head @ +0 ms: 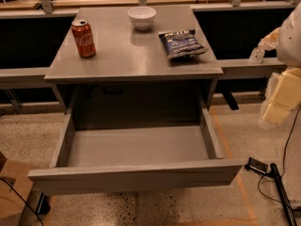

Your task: Place blue chip bag into top drawer

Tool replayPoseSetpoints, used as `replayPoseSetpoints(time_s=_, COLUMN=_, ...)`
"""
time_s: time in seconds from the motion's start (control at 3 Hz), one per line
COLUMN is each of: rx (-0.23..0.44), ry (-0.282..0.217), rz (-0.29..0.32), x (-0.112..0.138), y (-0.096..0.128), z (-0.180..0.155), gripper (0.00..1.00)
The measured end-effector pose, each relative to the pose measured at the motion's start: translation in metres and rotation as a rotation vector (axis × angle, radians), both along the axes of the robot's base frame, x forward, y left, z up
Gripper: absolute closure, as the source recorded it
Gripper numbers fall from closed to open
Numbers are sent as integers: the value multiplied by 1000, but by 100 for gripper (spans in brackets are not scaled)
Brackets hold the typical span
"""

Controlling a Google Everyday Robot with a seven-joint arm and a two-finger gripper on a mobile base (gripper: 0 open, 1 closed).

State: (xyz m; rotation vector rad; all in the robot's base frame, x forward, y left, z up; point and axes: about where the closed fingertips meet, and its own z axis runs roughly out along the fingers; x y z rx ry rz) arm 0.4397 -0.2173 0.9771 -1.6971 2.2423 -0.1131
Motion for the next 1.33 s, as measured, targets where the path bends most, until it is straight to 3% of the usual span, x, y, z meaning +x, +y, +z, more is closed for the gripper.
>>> replayPoseSetpoints(time_s=0.67, rx=40, ry=-15, rz=-4, x=13, y=1, z=-3, gripper=0)
replayPoseSetpoints(time_s=1.0, rx=92, ry=-16, rz=4, x=43, y=7, z=-19, gripper=0)
replayPoseSetpoints(time_s=1.33, rx=92, ry=-16, rz=4, x=43, y=7, z=-19, gripper=0)
